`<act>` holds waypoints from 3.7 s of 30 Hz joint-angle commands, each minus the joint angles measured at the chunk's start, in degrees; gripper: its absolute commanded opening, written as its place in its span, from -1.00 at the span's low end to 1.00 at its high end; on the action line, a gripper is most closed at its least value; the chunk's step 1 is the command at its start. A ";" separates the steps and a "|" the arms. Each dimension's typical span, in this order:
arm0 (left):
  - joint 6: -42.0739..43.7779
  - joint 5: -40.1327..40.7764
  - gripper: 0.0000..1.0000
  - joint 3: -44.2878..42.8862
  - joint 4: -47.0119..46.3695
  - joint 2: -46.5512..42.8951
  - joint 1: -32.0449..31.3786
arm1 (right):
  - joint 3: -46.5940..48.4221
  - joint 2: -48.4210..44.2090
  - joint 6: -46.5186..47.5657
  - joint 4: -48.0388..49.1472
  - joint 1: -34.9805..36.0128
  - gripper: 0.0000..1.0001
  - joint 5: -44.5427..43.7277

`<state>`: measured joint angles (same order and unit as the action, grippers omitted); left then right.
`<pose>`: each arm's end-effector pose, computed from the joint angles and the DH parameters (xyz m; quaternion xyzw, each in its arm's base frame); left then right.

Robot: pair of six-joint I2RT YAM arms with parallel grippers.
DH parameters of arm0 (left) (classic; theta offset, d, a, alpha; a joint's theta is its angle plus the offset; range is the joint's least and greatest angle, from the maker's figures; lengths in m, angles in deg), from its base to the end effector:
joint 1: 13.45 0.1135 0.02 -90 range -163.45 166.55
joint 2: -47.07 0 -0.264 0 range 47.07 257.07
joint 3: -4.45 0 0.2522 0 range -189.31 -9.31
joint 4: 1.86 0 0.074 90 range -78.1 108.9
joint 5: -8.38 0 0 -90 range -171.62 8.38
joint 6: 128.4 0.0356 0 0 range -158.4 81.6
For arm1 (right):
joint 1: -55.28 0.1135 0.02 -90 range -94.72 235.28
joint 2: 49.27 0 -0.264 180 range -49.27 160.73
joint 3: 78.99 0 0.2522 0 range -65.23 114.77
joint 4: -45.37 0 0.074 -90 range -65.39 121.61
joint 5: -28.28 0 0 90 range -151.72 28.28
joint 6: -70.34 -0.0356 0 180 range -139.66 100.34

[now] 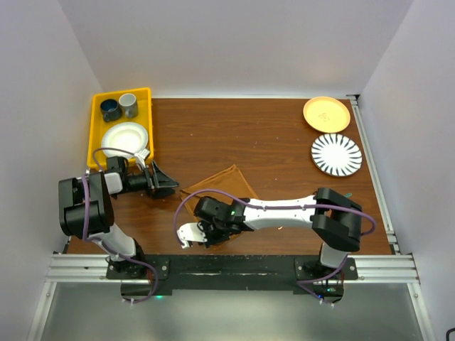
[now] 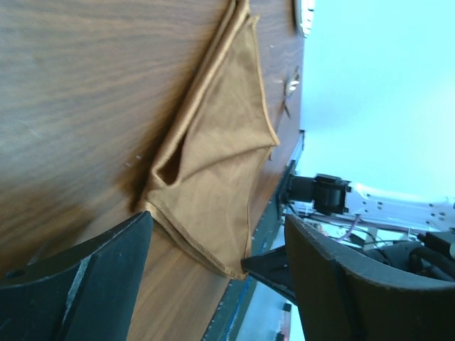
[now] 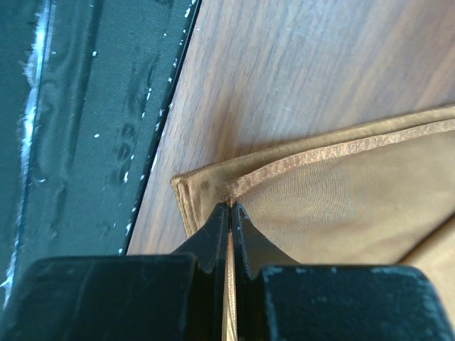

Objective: Fold the napkin into a case and place the utensils inside
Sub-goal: Pick up the upper triangle-folded napkin from the center of the board.

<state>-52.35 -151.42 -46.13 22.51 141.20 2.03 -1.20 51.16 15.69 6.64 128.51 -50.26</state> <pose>0.2539 0.0357 0.1231 -0.0985 0.8064 -0.5594 0.1645 0.0950 0.3398 0.1805 -0.7972 0.5427 0.1714 0.2013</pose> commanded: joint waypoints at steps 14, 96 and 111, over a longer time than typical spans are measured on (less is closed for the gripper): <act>-3.81 -2.45 0.65 2.72 -4.91 -2.81 0.69 | 0.74 -4.97 -1.25 -3.24 -0.28 -1.00 -0.04; 42.89 18.91 0.17 -19.52 15.03 -13.62 -16.60 | 4.00 -12.18 -15.66 -13.52 -30.60 -0.24 13.59; 55.26 42.55 -0.65 -19.35 12.41 -1.14 -41.59 | 4.87 0.47 -22.26 -8.43 -36.84 -0.53 6.20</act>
<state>-1.47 -114.26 -66.39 35.54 139.38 -37.90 0.33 49.39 -4.39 -4.10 91.68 -42.96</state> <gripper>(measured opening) 0.195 0.236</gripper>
